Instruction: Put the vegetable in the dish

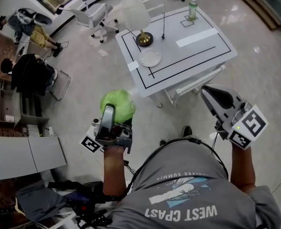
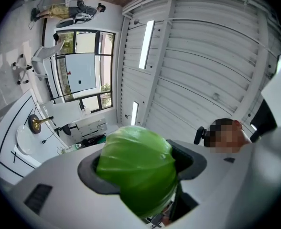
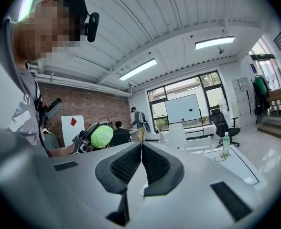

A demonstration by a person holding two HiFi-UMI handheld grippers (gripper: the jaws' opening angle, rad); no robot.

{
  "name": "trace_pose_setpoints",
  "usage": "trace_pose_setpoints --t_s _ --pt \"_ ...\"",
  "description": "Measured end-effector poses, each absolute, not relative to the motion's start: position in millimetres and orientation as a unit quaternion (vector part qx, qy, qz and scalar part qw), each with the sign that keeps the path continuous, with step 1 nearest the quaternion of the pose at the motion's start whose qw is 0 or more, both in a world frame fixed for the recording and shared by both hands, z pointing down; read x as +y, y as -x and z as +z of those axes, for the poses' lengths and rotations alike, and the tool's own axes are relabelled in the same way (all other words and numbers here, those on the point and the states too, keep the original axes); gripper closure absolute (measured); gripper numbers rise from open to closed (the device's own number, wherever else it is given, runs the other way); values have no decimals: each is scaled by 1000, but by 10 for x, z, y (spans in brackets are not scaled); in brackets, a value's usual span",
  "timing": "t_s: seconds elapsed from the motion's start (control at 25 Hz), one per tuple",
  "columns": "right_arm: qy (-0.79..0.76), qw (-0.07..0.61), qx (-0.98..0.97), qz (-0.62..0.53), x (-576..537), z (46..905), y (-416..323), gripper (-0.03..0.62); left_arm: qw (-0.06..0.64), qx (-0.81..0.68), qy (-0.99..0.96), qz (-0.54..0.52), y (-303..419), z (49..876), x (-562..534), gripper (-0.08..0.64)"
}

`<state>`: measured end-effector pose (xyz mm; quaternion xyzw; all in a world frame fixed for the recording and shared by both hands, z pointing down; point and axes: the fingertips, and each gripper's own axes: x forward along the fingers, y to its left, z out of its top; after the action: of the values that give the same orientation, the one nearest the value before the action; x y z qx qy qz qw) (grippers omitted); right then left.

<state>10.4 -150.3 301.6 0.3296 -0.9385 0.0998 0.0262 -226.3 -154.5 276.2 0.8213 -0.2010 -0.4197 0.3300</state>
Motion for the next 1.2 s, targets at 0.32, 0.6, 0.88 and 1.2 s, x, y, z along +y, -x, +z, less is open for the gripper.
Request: trace_pose_setpoints --t_s 0.32,0.6,0.88,1.2 --pt "-298 38 -950 80 -2042 2859 -209 585 324 -204 -813 -439 1972 2757 -2019 259" --pt "-290 44 -952 89 -2338 2903 -417 584 317 -221 -810 -441 1882 2728 -2224 259" --pt "-304 52 -945 106 -2746 3101 -242 585 347 -208 -812 -422 1951 2972 -2631 259" --pt "-335 38 -937 94 -3076 2959 195 584 366 -161 -825 -400 2179 2882 -3246 259"
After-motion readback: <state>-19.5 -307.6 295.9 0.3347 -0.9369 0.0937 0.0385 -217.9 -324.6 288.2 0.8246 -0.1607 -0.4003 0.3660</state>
